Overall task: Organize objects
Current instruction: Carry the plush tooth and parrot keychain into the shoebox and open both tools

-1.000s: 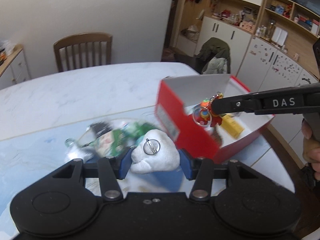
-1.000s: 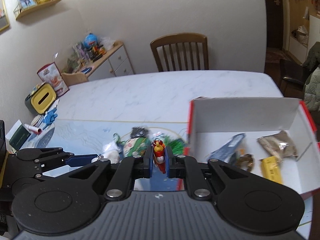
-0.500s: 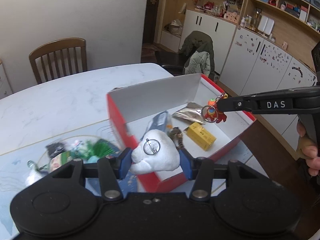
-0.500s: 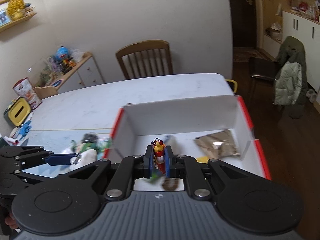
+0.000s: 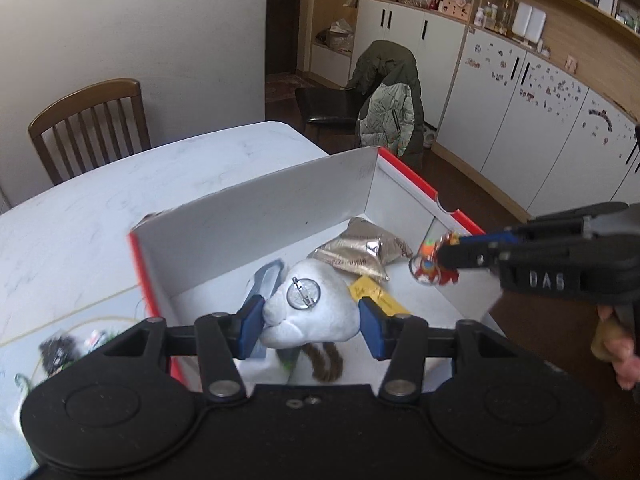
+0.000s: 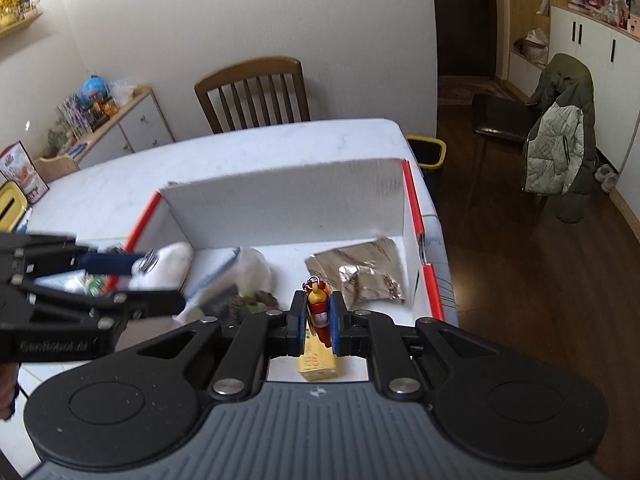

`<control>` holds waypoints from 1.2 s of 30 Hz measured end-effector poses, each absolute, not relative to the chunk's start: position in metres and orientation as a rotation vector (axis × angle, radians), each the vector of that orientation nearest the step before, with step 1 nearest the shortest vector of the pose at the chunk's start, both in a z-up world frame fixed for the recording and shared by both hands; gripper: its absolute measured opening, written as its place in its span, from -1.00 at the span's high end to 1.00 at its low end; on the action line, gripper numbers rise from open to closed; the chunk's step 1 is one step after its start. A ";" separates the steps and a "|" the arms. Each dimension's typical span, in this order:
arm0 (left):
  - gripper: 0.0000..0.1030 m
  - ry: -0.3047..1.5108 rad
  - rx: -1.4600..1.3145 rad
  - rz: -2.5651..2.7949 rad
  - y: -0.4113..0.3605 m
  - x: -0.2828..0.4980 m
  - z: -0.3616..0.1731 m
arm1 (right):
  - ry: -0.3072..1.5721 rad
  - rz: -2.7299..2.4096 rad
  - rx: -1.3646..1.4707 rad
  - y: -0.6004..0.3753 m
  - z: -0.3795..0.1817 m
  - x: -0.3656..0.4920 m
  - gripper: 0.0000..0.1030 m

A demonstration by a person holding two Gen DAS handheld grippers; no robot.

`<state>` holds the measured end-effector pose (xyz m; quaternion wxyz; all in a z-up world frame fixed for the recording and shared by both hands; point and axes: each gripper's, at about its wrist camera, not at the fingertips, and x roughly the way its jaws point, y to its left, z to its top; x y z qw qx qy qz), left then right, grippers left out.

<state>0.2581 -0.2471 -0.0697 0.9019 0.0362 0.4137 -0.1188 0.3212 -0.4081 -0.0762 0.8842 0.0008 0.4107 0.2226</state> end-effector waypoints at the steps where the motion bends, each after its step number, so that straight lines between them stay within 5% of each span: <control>1: 0.04 0.855 0.086 -0.245 -0.251 0.263 -0.072 | 0.860 0.464 -0.005 -0.408 -0.080 0.323 0.78; 36: 0.01 1.149 0.227 -0.201 -0.294 0.373 -0.156 | 0.958 0.534 -0.130 -0.399 -0.127 0.345 0.78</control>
